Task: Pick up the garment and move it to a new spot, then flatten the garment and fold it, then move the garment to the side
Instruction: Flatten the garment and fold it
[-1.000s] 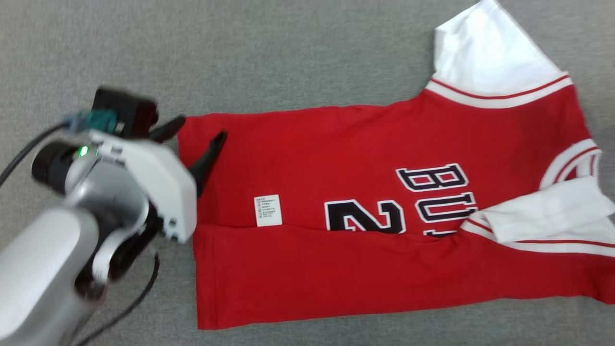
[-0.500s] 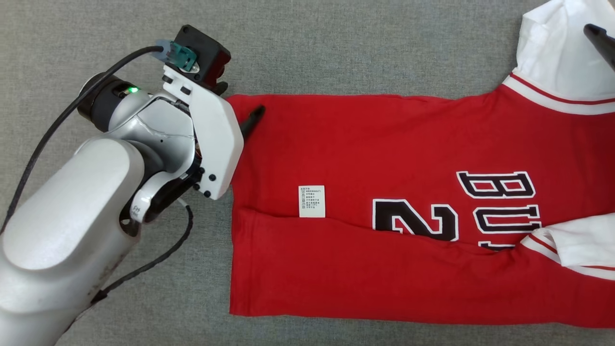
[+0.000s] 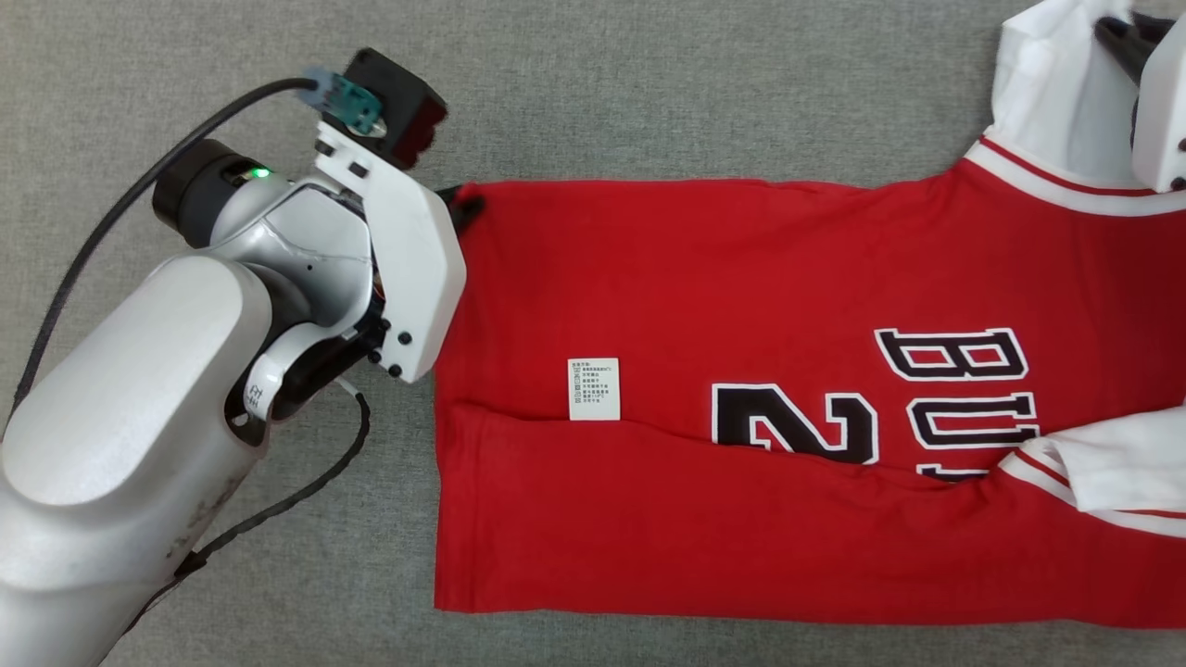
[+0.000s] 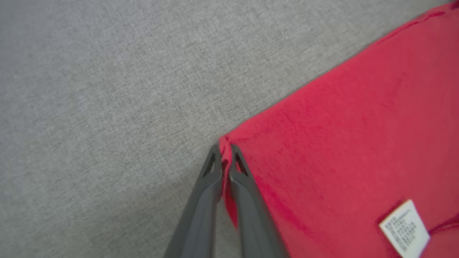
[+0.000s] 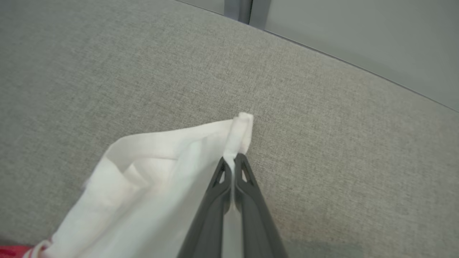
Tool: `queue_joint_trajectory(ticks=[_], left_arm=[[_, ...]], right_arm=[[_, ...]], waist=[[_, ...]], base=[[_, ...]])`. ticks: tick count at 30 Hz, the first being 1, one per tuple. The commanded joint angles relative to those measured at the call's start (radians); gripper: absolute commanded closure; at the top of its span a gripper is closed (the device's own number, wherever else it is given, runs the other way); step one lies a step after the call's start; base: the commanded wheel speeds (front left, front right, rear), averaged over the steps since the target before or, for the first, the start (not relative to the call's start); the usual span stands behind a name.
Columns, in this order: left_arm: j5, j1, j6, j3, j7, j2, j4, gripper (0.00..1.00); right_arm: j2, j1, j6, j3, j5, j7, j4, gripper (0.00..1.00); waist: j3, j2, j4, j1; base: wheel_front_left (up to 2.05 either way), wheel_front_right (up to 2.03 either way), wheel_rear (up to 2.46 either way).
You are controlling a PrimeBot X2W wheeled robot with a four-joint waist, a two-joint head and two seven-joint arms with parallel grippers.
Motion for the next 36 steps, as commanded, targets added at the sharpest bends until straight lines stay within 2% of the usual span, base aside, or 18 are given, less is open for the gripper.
queue_joint_trajectory(ticks=[1, 5, 11, 18, 22, 27, 29, 30, 31, 32, 34, 35, 36], left_arm=[[0.0, 0.006, 0.01, 0.016, -0.028, -0.001, 0.012, 1.0], [-0.012, 0.039, 0.009, 0.03, -0.073, 0.001, 0.013, 1.0], [-0.029, 0.122, 0.04, 0.071, -0.149, 0.031, -0.031, 1.0], [-0.066, 0.344, 0.11, 0.116, -0.283, 0.057, -0.151, 1.0], [-0.087, 0.495, 0.163, 0.15, -0.357, 0.082, -0.219, 1.0], [-0.127, 0.649, 0.183, 0.168, -0.426, 0.097, -0.248, 1.0], [-0.138, 0.697, 0.198, 0.18, -0.464, 0.084, -0.244, 1.0], [-0.141, 0.719, 0.202, 0.184, -0.482, 0.078, -0.242, 0.94], [-0.14, 0.739, 0.207, 0.187, -0.5, 0.079, -0.236, 0.74], [-0.141, 0.759, 0.205, 0.185, -0.508, 0.083, -0.228, 0.52], [-0.144, 0.799, 0.213, 0.191, -0.535, 0.085, -0.209, 0.52], [-0.134, 0.814, 0.213, 0.191, -0.553, 0.089, -0.2, 0.02], [-0.131, 0.833, 0.224, 0.197, -0.571, 0.086, -0.186, 0.0]], right_arm=[[-0.008, -0.017, -0.001, -0.006, 0.011, -0.054, 0.009, 1.0], [-0.03, 0.007, 0.0, -0.004, 0.063, -0.135, -0.01, 1.0], [-0.091, 0.097, 0.0, -0.011, 0.13, -0.223, -0.113, 1.0], [-0.134, 0.422, 0.0, -0.096, 0.192, -0.327, -0.294, 1.0], [-0.098, 0.635, 0.0, -0.181, 0.189, -0.367, -0.397, 1.0], [-0.008, 0.861, 0.0, -0.266, 0.172, -0.393, -0.507, 1.0], [0.035, 0.934, 0.0, -0.275, 0.167, -0.387, -0.531, 1.0], [0.05, 0.959, 0.0, -0.278, 0.156, -0.391, -0.54, 1.0], [0.061, 0.982, 0.0, -0.273, 0.148, -0.389, -0.544, 0.98], [0.068, 1.004, 0.0, -0.258, 0.145, -0.385, -0.55, 0.82], [0.075, 1.035, 0.0, -0.249, 0.13, -0.382, -0.539, 0.6], [0.072, 1.041, 0.0, -0.249, 0.115, -0.385, -0.531, 0.0], [0.072, 1.044, 0.0, -0.261, 0.098, -0.393, -0.522, 0.0]], waist=[[-0.015, 0.0, -0.012, -0.0001], [-0.062, 0.0, -0.033, -0.0001], [-0.14, 0.0, -0.082, -0.0001], [-0.272, 0.0, -0.141, -0.0001], [-0.322, 0.0, -0.168, -0.0001], [-0.35, 0.0, -0.181, -0.0001], [-0.355, 0.0, -0.187, -0.0001], [-0.357, 0.0, -0.19, -0.0001], [-0.358, 0.0, -0.194, -0.0001], [-0.36, 0.0, -0.197, -0.0001], [-0.364, 0.0, -0.204, -0.0001], [-0.366, 0.0, -0.208, -0.0001], [-0.368, 0.0, -0.211, -0.0001]], base=[[0.0, 0.0, 0.0], [0.0, 0.0, 0.0], [0.0, 0.0, 0.0], [0.0, 0.0, 0.0], [0.0, 0.0, 0.0], [0.0, 0.0, 0.0], [0.0, 0.0, 0.0], [0.0, 0.0, 0.0], [0.0, 0.0, 0.0], [0.0, 0.0, 0.0], [0.0, 0.0, 0.0], [0.0, 0.0, 0.0], [0.0, 0.0, 0.0]])
